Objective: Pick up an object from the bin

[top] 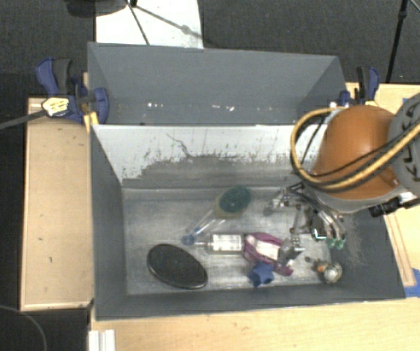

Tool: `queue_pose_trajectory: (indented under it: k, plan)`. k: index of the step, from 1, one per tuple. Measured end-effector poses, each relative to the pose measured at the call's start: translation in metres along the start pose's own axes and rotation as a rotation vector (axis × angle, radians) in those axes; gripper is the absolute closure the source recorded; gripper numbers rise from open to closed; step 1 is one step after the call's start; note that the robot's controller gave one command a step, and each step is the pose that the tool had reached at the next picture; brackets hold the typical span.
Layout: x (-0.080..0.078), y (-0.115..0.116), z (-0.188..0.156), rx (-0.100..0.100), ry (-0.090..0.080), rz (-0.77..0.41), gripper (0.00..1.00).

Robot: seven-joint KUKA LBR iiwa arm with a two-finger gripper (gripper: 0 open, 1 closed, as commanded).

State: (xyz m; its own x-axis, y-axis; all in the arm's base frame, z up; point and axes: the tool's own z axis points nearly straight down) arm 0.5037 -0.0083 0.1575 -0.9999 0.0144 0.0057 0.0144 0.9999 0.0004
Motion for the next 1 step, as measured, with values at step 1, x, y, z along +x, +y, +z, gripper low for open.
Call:
queue_pose_trajectory:
  k: [1]
  plan:
    - [0.0143, -0.0044, 0.0615, 0.002, -0.016, -0.167, 0.00]
